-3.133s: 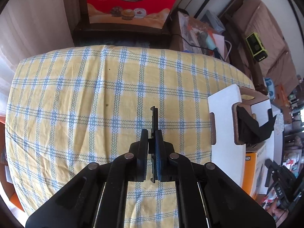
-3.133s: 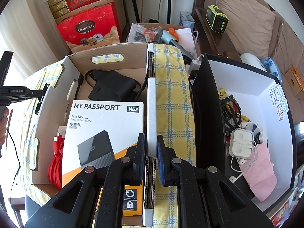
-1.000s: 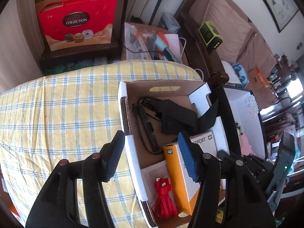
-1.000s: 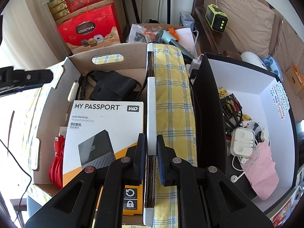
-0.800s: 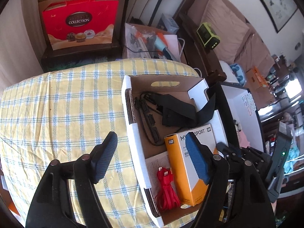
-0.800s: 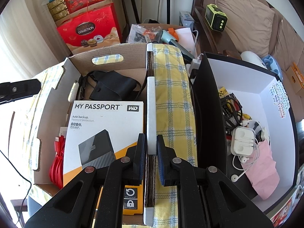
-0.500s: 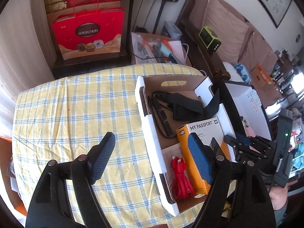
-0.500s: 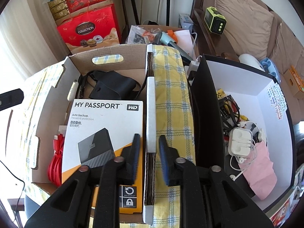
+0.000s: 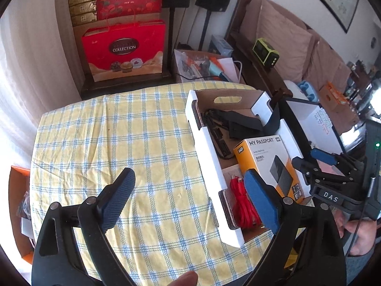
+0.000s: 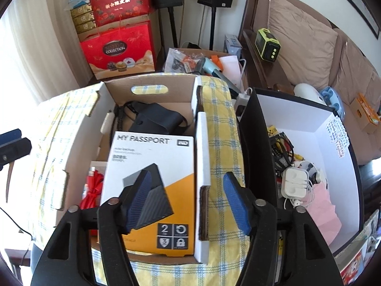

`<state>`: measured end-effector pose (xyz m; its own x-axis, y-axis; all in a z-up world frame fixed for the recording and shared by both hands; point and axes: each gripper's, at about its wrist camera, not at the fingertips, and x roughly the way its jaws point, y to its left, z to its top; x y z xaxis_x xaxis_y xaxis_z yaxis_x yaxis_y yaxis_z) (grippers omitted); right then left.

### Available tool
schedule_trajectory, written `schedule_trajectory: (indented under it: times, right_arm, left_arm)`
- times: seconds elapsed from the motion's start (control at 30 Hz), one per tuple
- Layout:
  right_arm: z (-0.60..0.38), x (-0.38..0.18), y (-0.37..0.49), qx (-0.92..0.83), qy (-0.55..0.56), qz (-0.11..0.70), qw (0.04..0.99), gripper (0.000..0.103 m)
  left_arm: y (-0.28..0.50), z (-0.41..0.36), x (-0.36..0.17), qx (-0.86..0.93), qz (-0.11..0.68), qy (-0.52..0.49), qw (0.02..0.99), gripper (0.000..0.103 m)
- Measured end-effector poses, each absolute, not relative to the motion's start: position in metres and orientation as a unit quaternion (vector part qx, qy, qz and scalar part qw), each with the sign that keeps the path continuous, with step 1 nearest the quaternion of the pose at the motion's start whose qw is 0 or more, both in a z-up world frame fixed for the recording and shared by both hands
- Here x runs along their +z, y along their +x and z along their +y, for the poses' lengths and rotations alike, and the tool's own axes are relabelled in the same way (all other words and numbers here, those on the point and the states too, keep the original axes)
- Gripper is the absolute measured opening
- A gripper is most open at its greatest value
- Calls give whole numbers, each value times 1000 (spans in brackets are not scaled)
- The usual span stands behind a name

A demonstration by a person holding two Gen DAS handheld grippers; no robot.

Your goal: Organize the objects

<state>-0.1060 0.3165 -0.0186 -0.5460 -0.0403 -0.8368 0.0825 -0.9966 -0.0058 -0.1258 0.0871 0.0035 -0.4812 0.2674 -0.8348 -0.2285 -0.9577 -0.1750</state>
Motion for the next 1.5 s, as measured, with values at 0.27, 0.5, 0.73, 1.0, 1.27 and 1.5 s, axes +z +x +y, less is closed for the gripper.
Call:
schedule_trajectory:
  times: [0.27, 0.5, 0.73, 1.0, 1.27, 1.5]
  right_arm:
    - [293, -6, -92, -887, 458, 25, 56, 94]
    - [270, -1, -77, -895, 441, 31, 65, 102]
    - [253, 8, -56, -908, 412, 29, 65, 102]
    - [240, 15, -29, -919, 388, 19, 62, 102]
    - [236, 15, -5, -926, 375, 13, 49, 102]
    - [237, 19, 16, -932, 359, 2, 43, 102]
  left_arm:
    - [-112, 70, 1, 865, -12, -486, 121, 103]
    - [-94, 52, -3, 870, -22, -481, 109, 103]
    - [-68, 33, 5, 888, -22, -452, 86, 103]
    - [-35, 19, 11, 899, -29, -432, 65, 103]
    - [-11, 12, 10, 904, -36, -422, 53, 103]
    - [6, 8, 10, 908, -45, -413, 48, 103]
